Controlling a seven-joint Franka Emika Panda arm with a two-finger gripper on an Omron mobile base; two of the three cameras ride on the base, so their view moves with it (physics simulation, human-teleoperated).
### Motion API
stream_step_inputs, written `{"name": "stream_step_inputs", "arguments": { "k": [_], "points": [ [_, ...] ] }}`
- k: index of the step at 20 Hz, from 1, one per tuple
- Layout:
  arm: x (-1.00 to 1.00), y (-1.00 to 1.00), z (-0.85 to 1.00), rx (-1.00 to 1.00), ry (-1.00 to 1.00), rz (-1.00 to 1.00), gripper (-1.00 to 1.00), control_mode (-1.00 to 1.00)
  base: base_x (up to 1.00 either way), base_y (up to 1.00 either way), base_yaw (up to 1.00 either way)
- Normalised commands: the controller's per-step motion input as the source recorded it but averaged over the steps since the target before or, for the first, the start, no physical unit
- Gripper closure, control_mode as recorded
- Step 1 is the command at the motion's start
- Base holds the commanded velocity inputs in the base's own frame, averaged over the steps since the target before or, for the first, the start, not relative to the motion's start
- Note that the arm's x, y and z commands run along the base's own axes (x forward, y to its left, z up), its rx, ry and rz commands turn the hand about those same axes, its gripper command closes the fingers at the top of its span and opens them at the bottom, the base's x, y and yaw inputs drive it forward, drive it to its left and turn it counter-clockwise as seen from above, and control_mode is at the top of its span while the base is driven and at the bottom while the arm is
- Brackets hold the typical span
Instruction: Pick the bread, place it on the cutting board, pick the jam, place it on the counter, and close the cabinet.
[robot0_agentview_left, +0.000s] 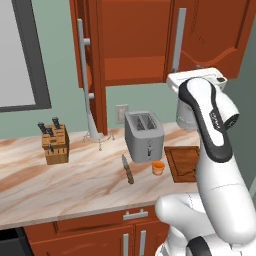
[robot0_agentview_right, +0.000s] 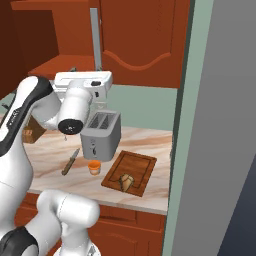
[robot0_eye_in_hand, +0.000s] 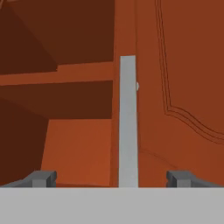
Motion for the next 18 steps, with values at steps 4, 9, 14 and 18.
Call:
{"name": "stream_step_inputs", "arguments": {
  "k": [4, 9, 14, 18],
  "points": [
    [-0.33, 0.0, 0.08, 0.0, 0.0, -0.04, -1.0, -1.0, 0.0, 0.0, 0.0],
    [-0.26, 0.01, 0.13, 0.0, 0.0, -0.06, -1.0, -1.0, 0.0, 0.0, 0.0],
    [-0.11, 0.06, 0.19, -0.01, 0.0, -0.07, -1.0, -1.0, 0.0, 0.0, 0.0],
    [-0.07, 0.08, 0.22, 0.0, 0.0, -0.09, -1.0, -1.0, 0.0, 0.0, 0.0]
  ]
}}
